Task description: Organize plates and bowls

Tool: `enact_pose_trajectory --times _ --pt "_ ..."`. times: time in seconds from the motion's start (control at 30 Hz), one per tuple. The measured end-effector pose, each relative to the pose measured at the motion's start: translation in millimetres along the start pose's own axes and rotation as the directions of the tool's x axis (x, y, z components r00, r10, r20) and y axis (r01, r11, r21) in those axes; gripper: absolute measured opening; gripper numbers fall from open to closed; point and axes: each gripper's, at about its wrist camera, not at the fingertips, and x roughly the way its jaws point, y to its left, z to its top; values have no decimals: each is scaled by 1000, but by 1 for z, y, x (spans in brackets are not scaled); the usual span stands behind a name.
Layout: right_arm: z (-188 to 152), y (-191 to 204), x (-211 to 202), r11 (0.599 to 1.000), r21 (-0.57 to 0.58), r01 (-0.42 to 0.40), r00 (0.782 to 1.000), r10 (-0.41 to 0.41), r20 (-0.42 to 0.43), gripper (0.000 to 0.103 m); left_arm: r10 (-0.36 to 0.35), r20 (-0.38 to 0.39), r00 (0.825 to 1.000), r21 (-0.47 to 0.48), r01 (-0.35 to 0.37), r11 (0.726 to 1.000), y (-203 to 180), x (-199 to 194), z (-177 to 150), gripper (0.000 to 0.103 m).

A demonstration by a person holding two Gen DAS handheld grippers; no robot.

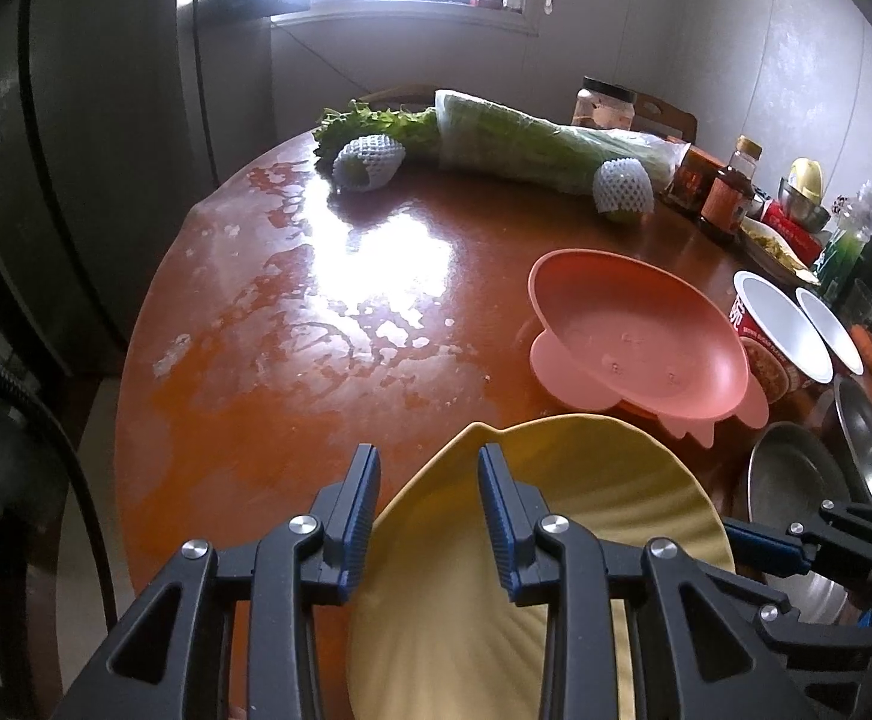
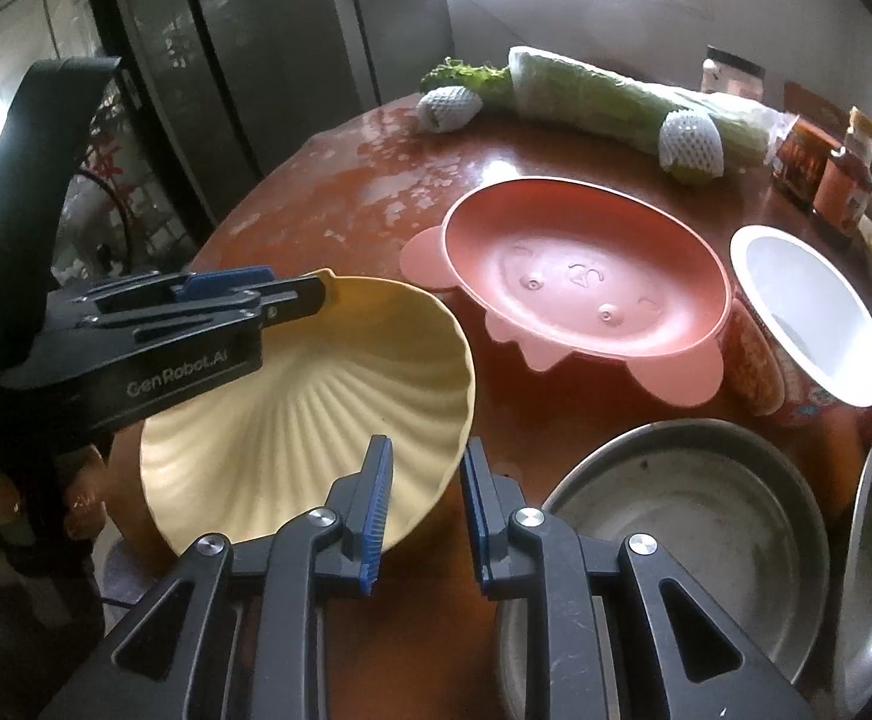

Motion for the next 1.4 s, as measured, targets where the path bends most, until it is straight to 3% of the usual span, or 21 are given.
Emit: enact_pose_trajectory --times 0.33,1.4 --pt "0 -8 -16 999 38 -1 999 0 41 32 31 37 999 -14 -30 999 1 -22 -1 44" --pt "-14 -40 -92 989 135 54 979 -78 186 39 13 131 991 52 -20 998 -48 -80 -10 46"
